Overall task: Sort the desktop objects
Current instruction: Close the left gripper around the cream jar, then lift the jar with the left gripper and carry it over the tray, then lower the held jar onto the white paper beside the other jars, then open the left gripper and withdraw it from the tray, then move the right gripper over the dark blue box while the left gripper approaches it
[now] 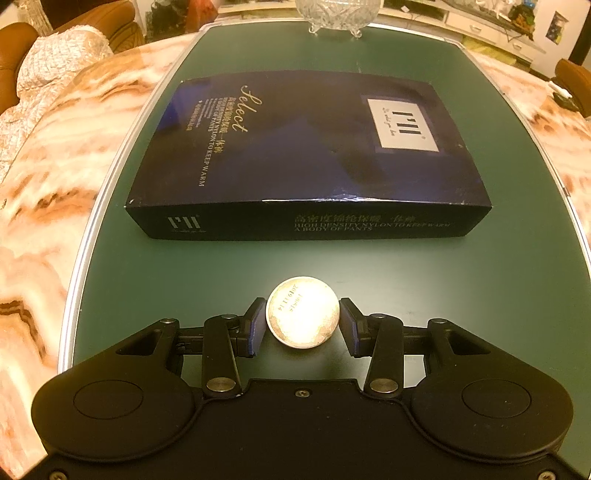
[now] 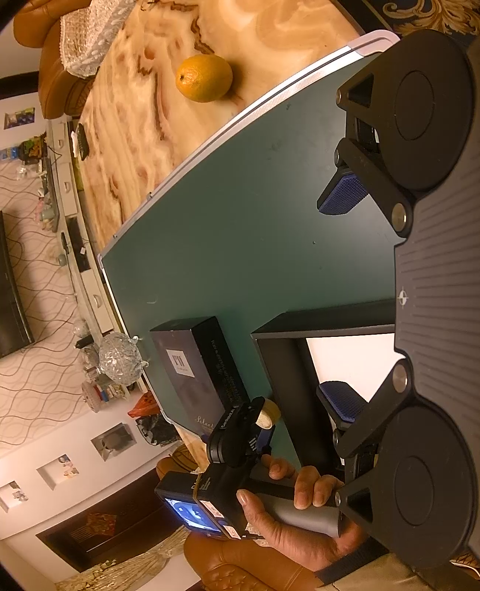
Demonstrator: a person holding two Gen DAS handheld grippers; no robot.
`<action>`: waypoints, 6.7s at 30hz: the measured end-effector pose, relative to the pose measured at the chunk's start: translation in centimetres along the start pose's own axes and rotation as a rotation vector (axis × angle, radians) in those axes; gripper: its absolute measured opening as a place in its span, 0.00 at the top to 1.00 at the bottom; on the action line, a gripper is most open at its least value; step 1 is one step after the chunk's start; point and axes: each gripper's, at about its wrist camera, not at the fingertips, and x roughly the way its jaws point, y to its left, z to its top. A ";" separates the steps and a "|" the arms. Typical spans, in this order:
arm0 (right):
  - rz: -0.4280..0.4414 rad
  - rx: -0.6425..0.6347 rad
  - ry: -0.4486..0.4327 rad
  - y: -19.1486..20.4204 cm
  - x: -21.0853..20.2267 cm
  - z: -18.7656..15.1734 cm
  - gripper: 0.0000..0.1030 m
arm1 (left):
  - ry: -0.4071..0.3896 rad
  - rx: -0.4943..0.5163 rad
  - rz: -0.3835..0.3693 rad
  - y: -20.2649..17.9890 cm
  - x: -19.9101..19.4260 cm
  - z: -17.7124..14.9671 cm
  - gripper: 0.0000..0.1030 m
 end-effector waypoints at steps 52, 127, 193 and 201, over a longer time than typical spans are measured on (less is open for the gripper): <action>-0.002 0.024 -0.105 -1.0 -5.8 -0.2 0.03 | -0.010 0.151 -0.121 -6.6 -10.7 -8.6 0.60; -0.020 0.028 -0.094 -1.3 -6.3 -0.8 0.03 | 0.088 0.168 -0.089 -8.4 -5.7 -11.9 0.49; 0.050 -0.195 0.211 5.3 15.0 16.9 0.00 | -0.114 -0.026 -0.066 15.5 -7.6 2.8 0.06; 0.066 -0.175 0.254 6.2 22.0 19.5 0.00 | -0.077 -0.057 -0.070 14.6 -1.7 6.5 0.06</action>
